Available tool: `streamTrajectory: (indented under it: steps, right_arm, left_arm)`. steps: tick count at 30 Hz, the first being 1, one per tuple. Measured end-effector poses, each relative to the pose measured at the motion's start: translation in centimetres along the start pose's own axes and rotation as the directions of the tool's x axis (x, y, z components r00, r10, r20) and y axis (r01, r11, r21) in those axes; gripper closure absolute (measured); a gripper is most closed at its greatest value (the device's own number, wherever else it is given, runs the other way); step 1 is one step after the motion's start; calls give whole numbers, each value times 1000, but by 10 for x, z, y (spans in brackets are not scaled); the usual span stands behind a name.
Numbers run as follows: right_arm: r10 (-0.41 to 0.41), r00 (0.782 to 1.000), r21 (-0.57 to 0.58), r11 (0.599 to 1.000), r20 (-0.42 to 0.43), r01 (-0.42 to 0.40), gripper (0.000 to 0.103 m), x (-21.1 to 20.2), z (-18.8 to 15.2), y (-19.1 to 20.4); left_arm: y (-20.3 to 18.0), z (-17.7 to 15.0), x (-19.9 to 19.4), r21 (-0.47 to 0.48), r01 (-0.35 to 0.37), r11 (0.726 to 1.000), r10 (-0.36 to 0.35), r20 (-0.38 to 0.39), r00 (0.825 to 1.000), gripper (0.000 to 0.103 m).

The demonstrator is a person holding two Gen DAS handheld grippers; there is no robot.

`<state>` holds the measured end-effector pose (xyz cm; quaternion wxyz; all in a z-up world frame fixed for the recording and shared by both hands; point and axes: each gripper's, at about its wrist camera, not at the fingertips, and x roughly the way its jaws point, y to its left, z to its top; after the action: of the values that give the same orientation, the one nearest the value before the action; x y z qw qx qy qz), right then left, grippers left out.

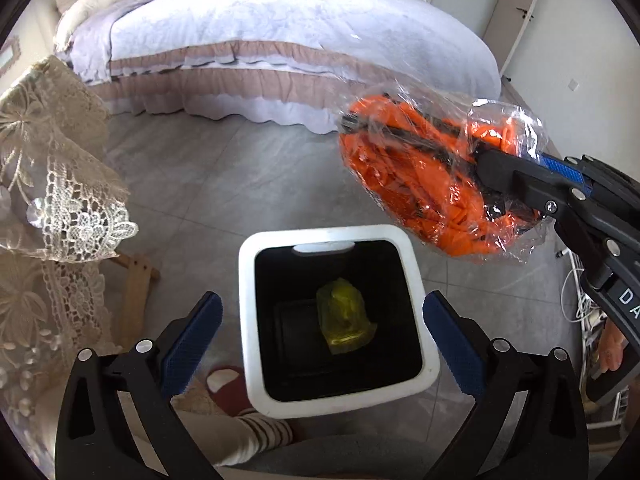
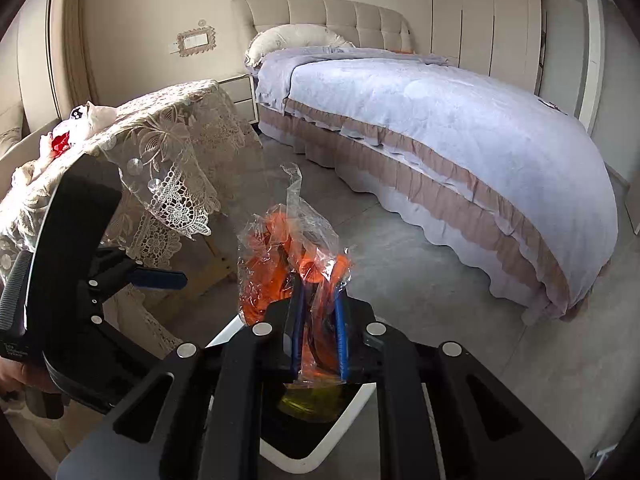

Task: Collect trash
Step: 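Carry both bags over the white bin and open both tools to drop them, then return both tools to the table above the remaining trash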

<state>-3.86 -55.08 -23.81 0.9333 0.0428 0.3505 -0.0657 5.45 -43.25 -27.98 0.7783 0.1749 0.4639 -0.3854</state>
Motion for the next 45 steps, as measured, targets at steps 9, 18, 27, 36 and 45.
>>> streamTrajectory:
  steps: [9,18,27,36,45]
  right_arm:
    - [77,992,-8,997,-99,-78,86,32,-18,19]
    - [45,991,-134,989,-129,-62,4,41,-21,48]
    - [140,982,-221,969,127,-109,4,2,50,84]
    - [299,921,-337,919,249,-207,4,-18,99,152]
    - [342,907,-432,876,245,-214,4,-12,129,226]
  left_arm:
    - [42,1,-50,-144,-73,987,91,118,989,4]
    - [56,-5,-86,-197,-57,979,94,186,978,5]
    - [91,-21,-153,-276,-189,942,268,285,920,5]
    - [157,-55,-220,-430,-333,839,477,287,830,5]
    - [223,-93,-260,-564,-395,725,595,225,771,5]
